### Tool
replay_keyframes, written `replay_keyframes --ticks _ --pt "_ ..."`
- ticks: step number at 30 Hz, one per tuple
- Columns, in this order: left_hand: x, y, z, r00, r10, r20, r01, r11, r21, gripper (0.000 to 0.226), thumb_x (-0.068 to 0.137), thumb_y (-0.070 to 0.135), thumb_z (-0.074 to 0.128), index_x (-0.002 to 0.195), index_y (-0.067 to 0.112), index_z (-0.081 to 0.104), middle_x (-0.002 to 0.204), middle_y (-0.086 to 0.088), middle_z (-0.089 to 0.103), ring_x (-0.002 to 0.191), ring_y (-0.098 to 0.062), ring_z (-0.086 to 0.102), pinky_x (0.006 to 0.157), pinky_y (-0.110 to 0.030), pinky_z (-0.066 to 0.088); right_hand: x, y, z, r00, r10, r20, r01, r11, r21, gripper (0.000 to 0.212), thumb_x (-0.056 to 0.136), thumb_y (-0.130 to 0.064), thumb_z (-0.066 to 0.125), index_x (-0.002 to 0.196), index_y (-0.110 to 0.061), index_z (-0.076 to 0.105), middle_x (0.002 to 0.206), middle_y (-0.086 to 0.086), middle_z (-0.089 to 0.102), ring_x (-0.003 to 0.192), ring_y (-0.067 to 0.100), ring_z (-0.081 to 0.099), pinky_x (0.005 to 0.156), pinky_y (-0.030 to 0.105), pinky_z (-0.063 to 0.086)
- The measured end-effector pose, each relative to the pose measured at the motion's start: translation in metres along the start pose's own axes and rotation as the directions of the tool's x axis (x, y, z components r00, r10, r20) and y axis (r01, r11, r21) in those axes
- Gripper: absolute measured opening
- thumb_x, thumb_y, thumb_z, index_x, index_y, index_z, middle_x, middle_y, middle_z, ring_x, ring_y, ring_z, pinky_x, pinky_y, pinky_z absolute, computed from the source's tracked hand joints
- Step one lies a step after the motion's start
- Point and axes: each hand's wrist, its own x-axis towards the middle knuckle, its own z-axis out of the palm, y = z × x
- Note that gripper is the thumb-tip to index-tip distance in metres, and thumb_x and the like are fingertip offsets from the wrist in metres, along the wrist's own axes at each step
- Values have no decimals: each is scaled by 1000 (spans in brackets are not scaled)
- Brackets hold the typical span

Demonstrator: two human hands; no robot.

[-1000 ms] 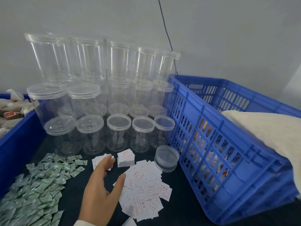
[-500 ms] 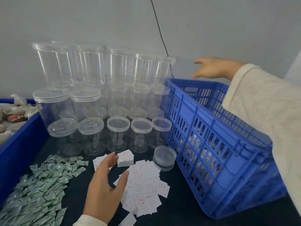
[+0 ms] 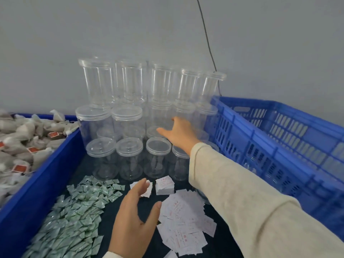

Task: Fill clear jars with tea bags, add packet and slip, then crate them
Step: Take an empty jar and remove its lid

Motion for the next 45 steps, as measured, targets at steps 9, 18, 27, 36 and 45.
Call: replay_keyframes --ticks 9,18,27,36,45 --pt "-2 -19 -24 994 -5 -107 9 999 32 67 78 16 76 120 50 36 118 29 55 114 18 46 89 -9 38 27 -70 30 961 -220 -166 258 931 259 84 79 -64 61 144 -20 33 143 6 40 132 25 38 107 46 37" --pt "41 -29 -54 948 -19 -318 26 1000 18 60 84 14 70 136 21 42 125 15 47 113 -1 48 97 -27 38 11 -107 67 921 -378 -92 389 886 252 78 74 -55 75 137 -27 40 148 7 25 133 28 36 107 44 39" --pt "33 -28 -60 957 -9 -291 11 1000 5 55 83 18 70 127 35 40 122 32 42 117 3 47 101 -27 38 -3 -100 47 935 -312 -168 354 847 397 62 69 -40 83 120 -31 48 124 -2 37 106 14 47 90 27 41" --pt "35 6 -54 970 43 -238 -55 998 -42 96 62 47 85 140 22 36 137 6 44 127 -7 41 107 -36 38 -104 -73 -14 912 -410 12 359 812 461 58 59 -48 85 99 -51 43 119 -17 40 101 -4 43 78 12 33" --pt "26 -5 -38 991 52 -125 -70 986 -151 98 52 21 93 136 29 41 125 18 54 116 2 52 90 -14 48 -151 -59 -6 911 -346 224 214 862 459 60 61 -61 79 100 -47 35 113 -24 36 105 -2 46 72 14 39"
